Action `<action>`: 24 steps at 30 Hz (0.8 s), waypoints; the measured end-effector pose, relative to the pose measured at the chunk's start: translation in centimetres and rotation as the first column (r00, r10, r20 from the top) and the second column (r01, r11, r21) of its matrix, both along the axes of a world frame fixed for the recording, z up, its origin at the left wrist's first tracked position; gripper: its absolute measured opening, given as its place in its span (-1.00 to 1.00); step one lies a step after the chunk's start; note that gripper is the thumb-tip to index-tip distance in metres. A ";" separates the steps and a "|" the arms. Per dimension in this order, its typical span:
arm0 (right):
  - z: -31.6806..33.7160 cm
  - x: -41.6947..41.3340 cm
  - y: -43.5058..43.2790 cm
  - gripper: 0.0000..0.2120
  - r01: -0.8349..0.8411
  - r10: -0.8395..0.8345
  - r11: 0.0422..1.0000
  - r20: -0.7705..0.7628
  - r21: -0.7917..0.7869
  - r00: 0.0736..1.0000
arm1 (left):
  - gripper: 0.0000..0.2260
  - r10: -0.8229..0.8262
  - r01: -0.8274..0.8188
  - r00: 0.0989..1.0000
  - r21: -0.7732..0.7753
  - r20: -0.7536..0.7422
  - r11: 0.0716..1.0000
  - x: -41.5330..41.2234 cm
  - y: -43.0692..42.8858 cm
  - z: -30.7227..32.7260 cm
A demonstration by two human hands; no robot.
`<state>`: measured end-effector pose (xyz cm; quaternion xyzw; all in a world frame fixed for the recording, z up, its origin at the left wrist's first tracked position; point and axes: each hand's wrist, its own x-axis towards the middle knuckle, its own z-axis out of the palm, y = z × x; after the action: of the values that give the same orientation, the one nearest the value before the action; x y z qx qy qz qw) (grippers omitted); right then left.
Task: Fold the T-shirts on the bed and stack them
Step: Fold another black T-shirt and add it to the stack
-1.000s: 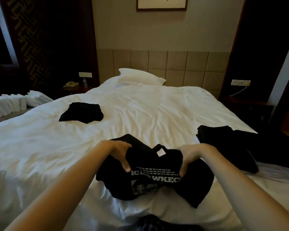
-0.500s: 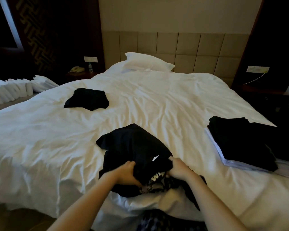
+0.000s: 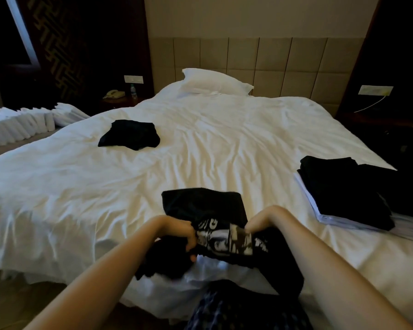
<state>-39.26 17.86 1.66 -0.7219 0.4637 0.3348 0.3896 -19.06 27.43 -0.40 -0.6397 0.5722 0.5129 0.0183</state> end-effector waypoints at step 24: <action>4.8 -3.1 -8.3 -0.75 0.524 -0.367 0.850 0.774 0.053 0.516 | -0.80 0.304 -0.344 0.939 -0.516 -0.163 0.784 6.8 -9.0 7.1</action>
<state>-42.39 9.60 6.42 -0.6824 0.4552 -0.1568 0.5500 -12.26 18.43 6.70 -0.6891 0.5745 0.3496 -0.2700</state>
